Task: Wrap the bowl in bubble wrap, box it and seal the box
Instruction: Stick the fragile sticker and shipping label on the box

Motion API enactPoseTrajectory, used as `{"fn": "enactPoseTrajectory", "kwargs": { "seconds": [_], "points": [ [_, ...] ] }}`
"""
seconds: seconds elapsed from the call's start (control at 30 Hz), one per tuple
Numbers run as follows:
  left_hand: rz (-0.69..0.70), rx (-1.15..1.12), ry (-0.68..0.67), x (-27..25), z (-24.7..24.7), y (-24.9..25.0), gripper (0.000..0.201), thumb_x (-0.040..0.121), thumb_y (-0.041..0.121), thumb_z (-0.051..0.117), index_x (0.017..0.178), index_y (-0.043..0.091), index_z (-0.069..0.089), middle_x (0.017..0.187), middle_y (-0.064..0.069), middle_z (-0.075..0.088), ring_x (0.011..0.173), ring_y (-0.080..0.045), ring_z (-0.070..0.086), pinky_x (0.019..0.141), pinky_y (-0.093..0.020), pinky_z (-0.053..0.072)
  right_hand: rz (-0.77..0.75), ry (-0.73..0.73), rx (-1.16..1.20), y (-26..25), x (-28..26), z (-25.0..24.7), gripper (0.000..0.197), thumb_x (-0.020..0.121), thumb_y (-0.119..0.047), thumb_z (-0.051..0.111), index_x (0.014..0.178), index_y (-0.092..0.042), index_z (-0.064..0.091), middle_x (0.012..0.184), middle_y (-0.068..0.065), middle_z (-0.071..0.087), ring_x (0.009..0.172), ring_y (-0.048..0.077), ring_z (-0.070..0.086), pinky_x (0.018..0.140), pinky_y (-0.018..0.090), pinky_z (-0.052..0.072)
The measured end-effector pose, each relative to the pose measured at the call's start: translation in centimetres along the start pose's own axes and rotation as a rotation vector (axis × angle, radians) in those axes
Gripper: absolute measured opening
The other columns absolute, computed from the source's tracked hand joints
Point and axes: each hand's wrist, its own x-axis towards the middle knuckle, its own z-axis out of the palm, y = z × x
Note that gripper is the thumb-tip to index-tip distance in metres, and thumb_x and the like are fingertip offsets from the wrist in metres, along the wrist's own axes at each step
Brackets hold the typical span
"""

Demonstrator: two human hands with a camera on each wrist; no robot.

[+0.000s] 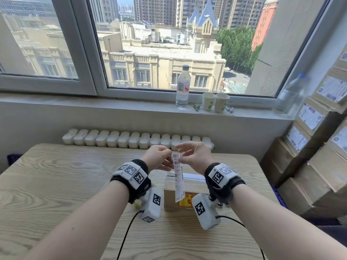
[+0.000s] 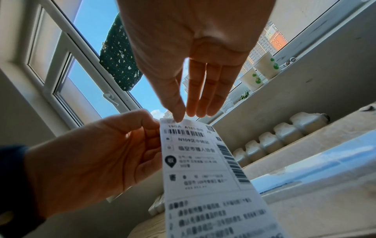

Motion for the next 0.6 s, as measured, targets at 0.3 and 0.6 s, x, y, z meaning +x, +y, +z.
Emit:
{"fn": "enactPoseTrajectory", "kwargs": {
  "seconds": [0.3,0.6],
  "points": [
    [-0.015,-0.046,-0.027,-0.1,-0.1,-0.3,0.019,0.095,0.007,0.047,0.078,0.005,0.055,0.078,-0.013,0.066,0.059,-0.016,0.067,0.057,-0.023,0.057,-0.009,0.013,-0.078,-0.3,-0.2,0.0,0.017,0.075,-0.008,0.077,0.075,-0.026,0.075,0.076,-0.006,0.072,0.075,0.008,0.068,0.076,0.028,0.058],
    [-0.033,-0.118,-0.035,-0.4,-0.4,-0.1,0.013,0.095,0.007,0.049,0.087,0.0,0.058,0.079,-0.015,0.064,0.053,-0.012,0.068,0.051,-0.019,0.055,-0.04,-0.004,-0.129,-1.2,-0.5,0.1,0.022,0.075,-0.007,0.075,0.088,-0.025,0.077,0.072,-0.019,0.063,0.071,0.0,0.06,0.073,0.021,0.053]
  ]
}}
